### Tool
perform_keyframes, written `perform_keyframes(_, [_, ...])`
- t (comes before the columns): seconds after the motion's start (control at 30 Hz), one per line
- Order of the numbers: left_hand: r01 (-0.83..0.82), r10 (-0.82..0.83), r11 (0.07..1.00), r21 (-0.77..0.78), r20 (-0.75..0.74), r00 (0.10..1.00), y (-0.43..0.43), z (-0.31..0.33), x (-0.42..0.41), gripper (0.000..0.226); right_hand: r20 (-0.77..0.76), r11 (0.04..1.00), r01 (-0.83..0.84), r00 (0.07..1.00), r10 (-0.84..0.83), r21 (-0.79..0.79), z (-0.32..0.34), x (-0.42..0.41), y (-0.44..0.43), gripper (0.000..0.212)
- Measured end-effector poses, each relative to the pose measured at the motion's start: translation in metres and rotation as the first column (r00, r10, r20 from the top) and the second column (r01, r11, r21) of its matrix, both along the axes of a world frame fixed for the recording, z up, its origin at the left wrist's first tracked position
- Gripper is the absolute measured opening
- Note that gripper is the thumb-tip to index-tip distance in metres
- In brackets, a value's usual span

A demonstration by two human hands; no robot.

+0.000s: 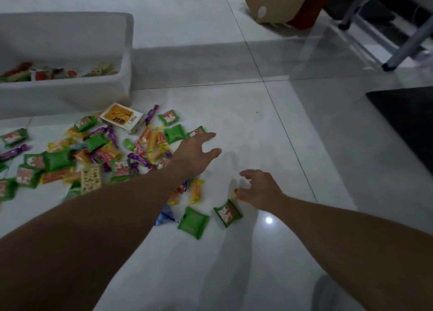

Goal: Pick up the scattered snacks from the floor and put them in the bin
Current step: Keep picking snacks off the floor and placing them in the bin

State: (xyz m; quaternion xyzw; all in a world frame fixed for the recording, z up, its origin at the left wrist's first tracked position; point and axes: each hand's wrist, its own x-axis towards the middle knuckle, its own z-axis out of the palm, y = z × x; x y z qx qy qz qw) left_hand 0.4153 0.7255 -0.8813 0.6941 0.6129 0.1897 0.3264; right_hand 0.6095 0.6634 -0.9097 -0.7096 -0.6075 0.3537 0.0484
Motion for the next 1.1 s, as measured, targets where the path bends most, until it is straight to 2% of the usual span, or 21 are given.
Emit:
perform_keyframes(0.1, [0.037,-0.037,0.999,-0.004,-0.028,0.999,-0.002,-0.005,-0.003,0.053,0.055,1.0,0.0,0.999,-0.001,0.02,-0.016,-0.003,-0.02,0.021])
perform_keyframes(0.13, [0.053,-0.053,0.999,-0.004,-0.043,0.998,-0.002,-0.005,-0.005,0.054,0.089,0.999,-0.009,0.996,0.005,0.041,-0.019,-0.005,-0.024,0.017])
perform_keyframes(0.23, [0.068,-0.069,0.998,-0.011,-0.076,0.995,-0.003,-0.004,-0.014,0.056,0.165,0.997,-0.013,0.986,0.0,0.08,-0.023,-0.009,-0.031,0.025])
perform_keyframes(0.37, [0.112,-0.116,0.993,-0.035,-0.169,0.979,-0.006,-0.008,-0.027,0.058,0.217,0.997,-0.06,0.975,0.049,0.046,-0.021,-0.01,-0.028,0.031])
perform_keyframes(0.53, [0.187,-0.196,0.98,-0.061,-0.195,0.961,-0.017,-0.012,-0.03,0.06,0.075,0.991,0.1,0.991,-0.107,0.089,-0.018,-0.005,-0.019,0.026])
perform_keyframes(0.63, [0.221,-0.229,0.973,-0.066,-0.195,0.954,-0.018,-0.014,-0.023,0.062,0.06,0.984,0.148,0.986,-0.155,0.101,-0.016,0.001,-0.012,0.019])
perform_keyframes(0.73, [0.253,-0.263,0.965,-0.075,-0.194,0.945,-0.02,-0.019,-0.01,0.065,-0.033,0.952,0.279,0.96,-0.278,0.124,-0.016,0.007,-0.005,0.022])
perform_keyframes(0.9, [0.378,-0.394,0.918,-0.116,-0.184,0.9,-0.029,-0.035,0.013,0.073,-0.263,0.841,0.54,0.817,-0.513,0.036,-0.013,0.013,0.005,0.013])
perform_keyframes(1.1, [0.467,-0.492,0.869,-0.165,-0.169,0.854,-0.029,-0.049,0.031,0.088,-0.366,0.753,0.652,0.683,-0.632,-0.085,-0.019,0.017,0.01,0.019])
